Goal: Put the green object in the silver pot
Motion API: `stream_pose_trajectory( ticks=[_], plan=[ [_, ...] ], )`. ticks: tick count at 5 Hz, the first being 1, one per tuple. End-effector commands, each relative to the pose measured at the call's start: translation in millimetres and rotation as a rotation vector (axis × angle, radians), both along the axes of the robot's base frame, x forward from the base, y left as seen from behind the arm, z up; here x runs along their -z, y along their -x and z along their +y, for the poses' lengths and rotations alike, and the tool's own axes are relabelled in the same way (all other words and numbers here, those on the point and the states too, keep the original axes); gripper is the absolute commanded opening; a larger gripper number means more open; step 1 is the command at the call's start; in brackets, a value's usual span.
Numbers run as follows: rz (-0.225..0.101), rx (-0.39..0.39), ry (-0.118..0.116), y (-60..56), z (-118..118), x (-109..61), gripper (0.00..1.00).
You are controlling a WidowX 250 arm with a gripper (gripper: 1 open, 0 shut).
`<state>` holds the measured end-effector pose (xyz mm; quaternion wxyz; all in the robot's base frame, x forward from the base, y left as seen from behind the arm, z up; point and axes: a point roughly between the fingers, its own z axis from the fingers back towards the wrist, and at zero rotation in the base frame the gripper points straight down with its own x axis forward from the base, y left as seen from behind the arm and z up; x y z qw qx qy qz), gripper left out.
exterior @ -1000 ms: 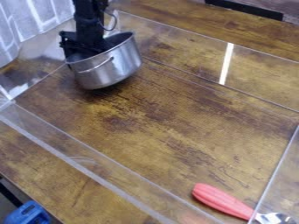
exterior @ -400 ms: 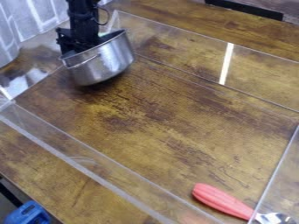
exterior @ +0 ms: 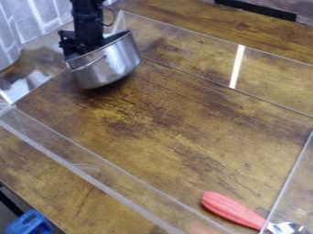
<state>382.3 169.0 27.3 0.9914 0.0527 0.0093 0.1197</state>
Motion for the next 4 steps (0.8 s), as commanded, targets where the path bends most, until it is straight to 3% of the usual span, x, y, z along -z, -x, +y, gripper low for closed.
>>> stream_pose_trajectory(
  ticks=[1, 2, 4],
  plan=[
    [-0.044, -0.048, 0.000, 3.5, 4, -12.8, 1.00],
    [-0.037, -0.065, 0.019, 7.8, 1, -5.9, 0.00],
    [-0.024, -0.105, 0.057, 14.1, -23, 2.3, 0.00]
  ],
)
